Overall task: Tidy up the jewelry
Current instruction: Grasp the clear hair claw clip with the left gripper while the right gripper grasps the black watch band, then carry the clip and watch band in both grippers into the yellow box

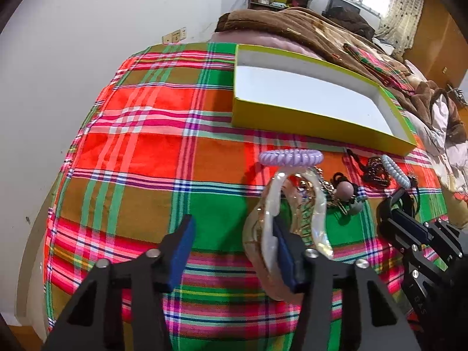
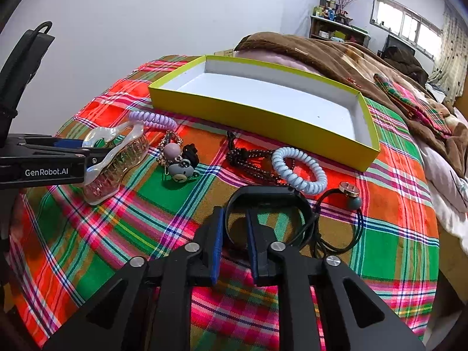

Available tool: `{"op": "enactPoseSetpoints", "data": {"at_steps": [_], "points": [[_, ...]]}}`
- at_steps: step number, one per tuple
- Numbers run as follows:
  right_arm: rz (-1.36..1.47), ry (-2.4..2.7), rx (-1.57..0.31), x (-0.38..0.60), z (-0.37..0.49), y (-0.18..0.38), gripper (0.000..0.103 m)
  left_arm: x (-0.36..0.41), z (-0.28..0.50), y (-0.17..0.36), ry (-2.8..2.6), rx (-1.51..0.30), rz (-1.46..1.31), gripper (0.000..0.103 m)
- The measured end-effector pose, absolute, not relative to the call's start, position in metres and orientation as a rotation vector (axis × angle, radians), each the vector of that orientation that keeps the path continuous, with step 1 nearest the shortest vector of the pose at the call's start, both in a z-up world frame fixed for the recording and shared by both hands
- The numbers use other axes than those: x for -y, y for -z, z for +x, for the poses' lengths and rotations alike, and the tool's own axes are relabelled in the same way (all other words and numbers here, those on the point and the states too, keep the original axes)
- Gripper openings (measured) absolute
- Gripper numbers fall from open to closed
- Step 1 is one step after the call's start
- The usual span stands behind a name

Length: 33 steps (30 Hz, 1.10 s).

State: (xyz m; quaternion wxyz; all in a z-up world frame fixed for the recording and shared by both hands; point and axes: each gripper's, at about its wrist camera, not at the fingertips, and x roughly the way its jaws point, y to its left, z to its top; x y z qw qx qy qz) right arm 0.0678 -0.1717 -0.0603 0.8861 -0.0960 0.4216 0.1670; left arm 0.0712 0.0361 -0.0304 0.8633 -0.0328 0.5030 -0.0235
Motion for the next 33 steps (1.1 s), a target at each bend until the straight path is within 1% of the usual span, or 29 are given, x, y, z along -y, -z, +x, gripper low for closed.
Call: {"op": "enactPoseSetpoints", "data": {"at_steps": [2, 6, 7, 14, 16, 33], "points": [[-0.197, -0.347, -0.872, 0.171, 0.066, 0.060, 0.010, -0.034, 0.070, 0.030, 0.065, -1.050, -0.074, 0.040], [-0.185, -0.346, -0.865, 0.172, 0.065, 0.058, 0.006, -0.031, 0.070, 0.029, 0.101, -1.054, -0.094, 0.030], [-0.182, -0.345, -0.863, 0.173, 0.064, 0.058, 0.006, -0.031, 0.069, 0.028, 0.111, -1.052, -0.106, 0.025], [-0.145, -0.349, -0.848, 0.178, 0.059, 0.054, 0.005, -0.031, 0.063, 0.023, 0.148, -1.019, -0.125, 0.014], [-0.126, -0.357, -0.839, 0.179, 0.056, 0.050, 0.005, -0.032, 0.061, 0.019, 0.150, -1.010, -0.127, 0.012], [-0.085, -0.393, -0.766, 0.173, 0.038, 0.021, 0.005, -0.050, 0.042, 0.000, 0.159, -0.974, -0.155, 0.012]]}}
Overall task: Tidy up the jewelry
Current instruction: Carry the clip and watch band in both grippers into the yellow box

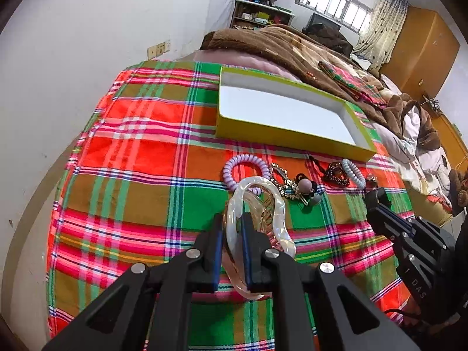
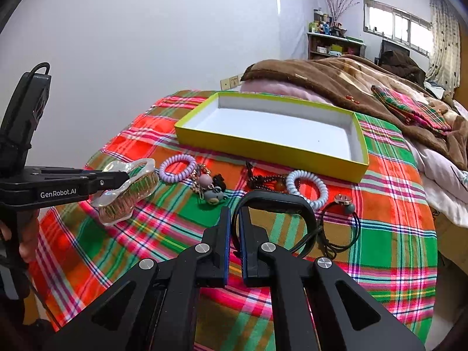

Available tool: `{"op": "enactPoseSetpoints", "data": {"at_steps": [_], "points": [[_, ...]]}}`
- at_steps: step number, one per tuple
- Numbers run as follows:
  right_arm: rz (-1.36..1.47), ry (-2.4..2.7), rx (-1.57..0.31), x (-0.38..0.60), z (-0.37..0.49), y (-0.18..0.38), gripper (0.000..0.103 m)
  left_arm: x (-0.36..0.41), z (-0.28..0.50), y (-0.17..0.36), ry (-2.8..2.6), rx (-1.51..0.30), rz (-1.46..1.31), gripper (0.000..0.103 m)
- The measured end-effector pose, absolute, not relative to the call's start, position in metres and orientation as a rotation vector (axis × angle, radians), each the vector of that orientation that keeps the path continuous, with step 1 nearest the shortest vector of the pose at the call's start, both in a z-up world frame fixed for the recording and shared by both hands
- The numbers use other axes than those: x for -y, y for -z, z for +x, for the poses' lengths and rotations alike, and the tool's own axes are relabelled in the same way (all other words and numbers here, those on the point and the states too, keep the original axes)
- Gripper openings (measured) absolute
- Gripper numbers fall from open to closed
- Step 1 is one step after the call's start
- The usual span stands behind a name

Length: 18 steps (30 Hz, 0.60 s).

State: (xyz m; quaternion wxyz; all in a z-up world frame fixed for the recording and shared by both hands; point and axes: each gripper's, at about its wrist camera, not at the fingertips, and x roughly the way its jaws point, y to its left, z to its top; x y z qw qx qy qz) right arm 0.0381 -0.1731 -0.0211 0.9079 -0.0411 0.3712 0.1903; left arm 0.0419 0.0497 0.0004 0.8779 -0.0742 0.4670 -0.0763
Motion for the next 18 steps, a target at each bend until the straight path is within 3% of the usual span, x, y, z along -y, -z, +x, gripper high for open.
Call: {"op": "enactPoseSetpoints", "data": {"at_steps": [18], "points": [[-0.121, -0.356, -0.677, 0.180, 0.090, -0.034, 0.005, -0.044, 0.095, -0.049, 0.190, -0.873, -0.146, 0.012]]}}
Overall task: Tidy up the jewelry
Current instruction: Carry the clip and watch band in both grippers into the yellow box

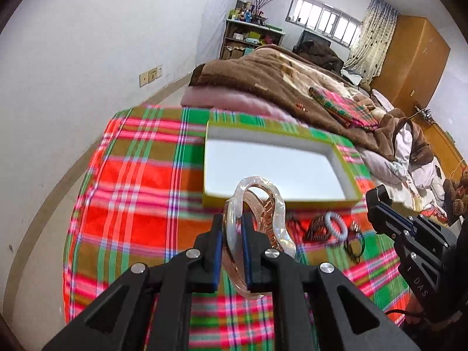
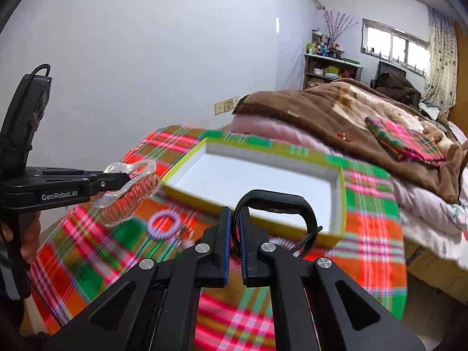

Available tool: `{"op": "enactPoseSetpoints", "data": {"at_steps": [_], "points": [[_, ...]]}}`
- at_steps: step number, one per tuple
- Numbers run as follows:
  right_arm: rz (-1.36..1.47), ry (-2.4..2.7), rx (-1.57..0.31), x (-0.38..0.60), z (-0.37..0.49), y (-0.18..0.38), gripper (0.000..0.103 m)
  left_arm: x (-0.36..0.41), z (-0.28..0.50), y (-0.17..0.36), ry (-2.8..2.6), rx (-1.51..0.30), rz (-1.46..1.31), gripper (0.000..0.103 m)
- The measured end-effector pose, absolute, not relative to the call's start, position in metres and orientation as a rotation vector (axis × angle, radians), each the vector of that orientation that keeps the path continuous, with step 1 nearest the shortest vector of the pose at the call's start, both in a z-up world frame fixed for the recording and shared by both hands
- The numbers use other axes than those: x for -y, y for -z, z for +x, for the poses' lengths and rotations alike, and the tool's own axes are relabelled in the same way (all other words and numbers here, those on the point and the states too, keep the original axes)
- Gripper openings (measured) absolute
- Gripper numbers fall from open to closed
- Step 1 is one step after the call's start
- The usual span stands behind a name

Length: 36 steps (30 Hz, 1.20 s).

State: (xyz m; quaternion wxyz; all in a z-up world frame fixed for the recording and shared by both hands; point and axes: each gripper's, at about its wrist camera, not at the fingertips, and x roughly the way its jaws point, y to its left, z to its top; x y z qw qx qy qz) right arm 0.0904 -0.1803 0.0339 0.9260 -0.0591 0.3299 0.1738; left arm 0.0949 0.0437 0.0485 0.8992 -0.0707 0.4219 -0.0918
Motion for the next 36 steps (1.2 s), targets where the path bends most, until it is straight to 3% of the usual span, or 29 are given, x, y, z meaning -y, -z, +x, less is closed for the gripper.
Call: {"op": "enactPoseSetpoints", "data": {"at_steps": [12, 36], "points": [[-0.157, -0.319, -0.715, 0.188, 0.160, -0.035, 0.005, -0.043, 0.157, -0.054, 0.197, -0.874, -0.168, 0.012], [-0.180, -0.326, -0.891, 0.192, 0.263, 0.036, 0.005, -0.011, 0.243, 0.000, 0.215, -0.987, -0.158, 0.012]]}}
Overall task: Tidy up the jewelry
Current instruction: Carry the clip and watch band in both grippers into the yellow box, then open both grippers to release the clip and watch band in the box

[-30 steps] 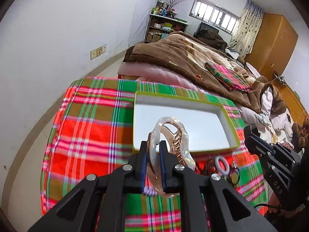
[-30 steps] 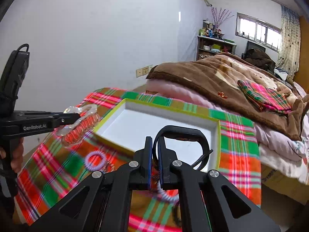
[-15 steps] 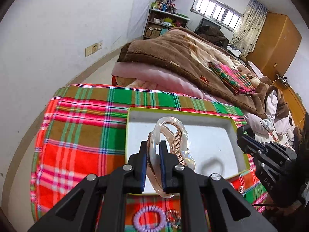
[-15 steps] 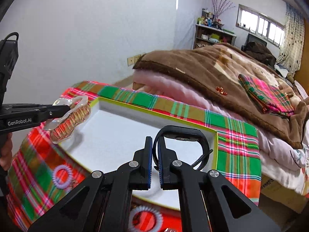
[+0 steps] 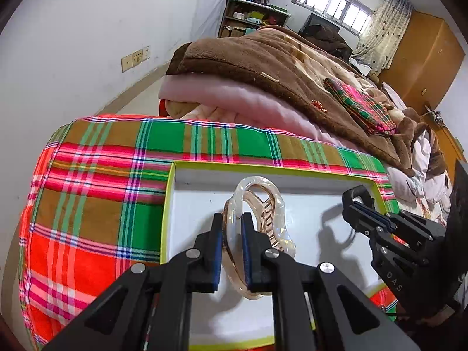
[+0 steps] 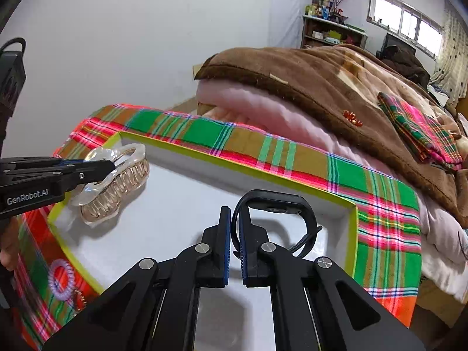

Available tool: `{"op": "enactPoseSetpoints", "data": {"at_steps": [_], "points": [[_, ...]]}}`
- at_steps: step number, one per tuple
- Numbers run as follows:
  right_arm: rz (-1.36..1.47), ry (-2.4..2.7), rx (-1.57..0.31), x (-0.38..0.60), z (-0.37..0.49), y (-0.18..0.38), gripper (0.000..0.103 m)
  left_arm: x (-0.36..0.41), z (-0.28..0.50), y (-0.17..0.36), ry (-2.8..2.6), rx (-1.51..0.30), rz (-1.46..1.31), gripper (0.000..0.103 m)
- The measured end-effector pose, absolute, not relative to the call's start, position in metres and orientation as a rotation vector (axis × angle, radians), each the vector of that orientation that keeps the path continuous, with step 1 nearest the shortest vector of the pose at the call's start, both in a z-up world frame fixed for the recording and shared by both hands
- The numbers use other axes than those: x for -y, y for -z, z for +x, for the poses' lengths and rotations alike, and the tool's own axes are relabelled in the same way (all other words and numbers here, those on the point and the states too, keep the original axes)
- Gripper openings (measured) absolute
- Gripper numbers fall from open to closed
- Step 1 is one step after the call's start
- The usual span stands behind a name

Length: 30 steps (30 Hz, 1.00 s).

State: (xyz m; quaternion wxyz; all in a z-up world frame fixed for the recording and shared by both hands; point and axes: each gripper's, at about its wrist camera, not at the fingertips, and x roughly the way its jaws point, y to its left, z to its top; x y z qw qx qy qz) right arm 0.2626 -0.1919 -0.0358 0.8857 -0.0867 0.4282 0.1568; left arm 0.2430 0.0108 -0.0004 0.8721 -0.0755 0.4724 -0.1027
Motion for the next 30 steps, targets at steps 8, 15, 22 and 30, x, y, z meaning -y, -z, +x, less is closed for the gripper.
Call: {"op": "enactPoseSetpoints", "data": {"at_steps": [8, 15, 22, 30], "points": [[-0.187, -0.327, -0.914, 0.190, 0.273, 0.045, 0.005, -0.014, 0.248, 0.012, 0.196, -1.015, -0.154, 0.013], [-0.178, -0.331, -0.926, 0.189, 0.276, 0.049, 0.005, -0.012, 0.251, 0.015, 0.195, -1.016, -0.146, 0.013], [-0.175, -0.332, -0.931, 0.190, 0.277, 0.050, 0.005, -0.013, 0.252, 0.016, 0.184, -1.019, -0.160, 0.013], [-0.173, -0.329, -0.922, 0.190, 0.278, 0.047, 0.013, -0.016, 0.253, 0.019, 0.171, -1.039, -0.166, 0.029]]}}
